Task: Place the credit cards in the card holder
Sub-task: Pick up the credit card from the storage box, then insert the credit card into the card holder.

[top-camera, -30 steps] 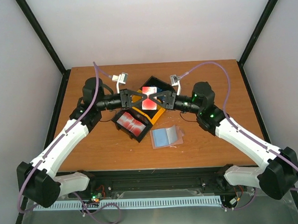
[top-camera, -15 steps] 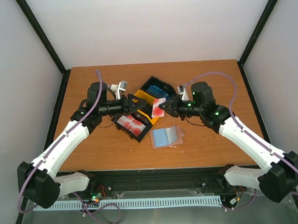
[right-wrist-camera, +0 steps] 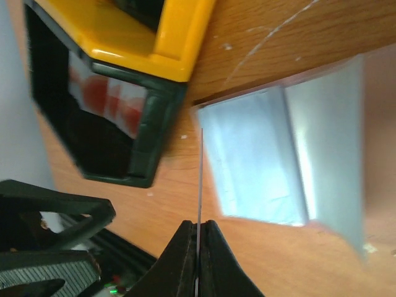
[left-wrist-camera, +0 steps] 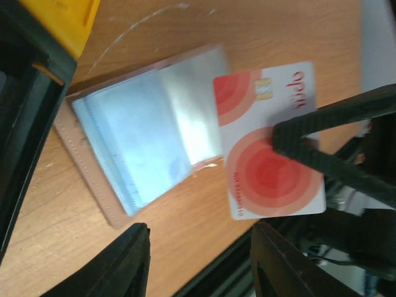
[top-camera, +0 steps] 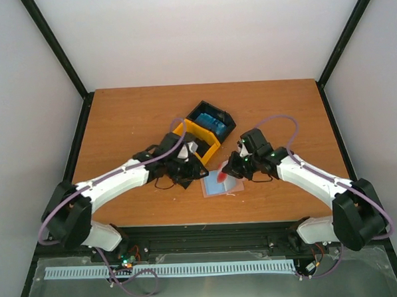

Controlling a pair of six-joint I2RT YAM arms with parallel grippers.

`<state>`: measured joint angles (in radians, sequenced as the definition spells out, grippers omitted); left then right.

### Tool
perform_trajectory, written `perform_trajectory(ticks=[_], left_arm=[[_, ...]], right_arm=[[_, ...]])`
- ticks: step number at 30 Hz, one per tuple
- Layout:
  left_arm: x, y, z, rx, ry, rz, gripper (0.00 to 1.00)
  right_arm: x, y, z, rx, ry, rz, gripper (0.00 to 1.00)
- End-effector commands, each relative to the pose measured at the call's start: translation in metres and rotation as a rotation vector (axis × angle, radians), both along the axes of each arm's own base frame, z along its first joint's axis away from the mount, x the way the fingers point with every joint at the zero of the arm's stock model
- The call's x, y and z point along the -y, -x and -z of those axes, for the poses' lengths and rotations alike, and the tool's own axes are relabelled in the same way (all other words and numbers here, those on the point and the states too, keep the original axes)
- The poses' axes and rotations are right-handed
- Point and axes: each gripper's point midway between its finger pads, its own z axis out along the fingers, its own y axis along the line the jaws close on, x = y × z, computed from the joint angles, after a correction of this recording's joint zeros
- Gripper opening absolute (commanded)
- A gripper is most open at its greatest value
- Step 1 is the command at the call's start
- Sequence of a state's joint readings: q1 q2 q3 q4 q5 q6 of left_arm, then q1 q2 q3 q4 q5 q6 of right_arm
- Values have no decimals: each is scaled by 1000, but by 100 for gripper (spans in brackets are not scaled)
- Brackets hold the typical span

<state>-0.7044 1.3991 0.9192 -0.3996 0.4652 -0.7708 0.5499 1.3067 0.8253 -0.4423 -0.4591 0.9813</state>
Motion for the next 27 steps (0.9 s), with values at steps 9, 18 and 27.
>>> perform_trajectory(ticks=[9,18,27], left_arm=[[6,-11,72,51,-204,26,39],[5,-20,96,39,-275,17,27],[-3,-29,98,31,-313,-71,25]], right_arm=[[15,-7,50,278,134,-286,3],[25,-19,71,357,200,-322,3],[12,-14,81,302,110,-323,3]])
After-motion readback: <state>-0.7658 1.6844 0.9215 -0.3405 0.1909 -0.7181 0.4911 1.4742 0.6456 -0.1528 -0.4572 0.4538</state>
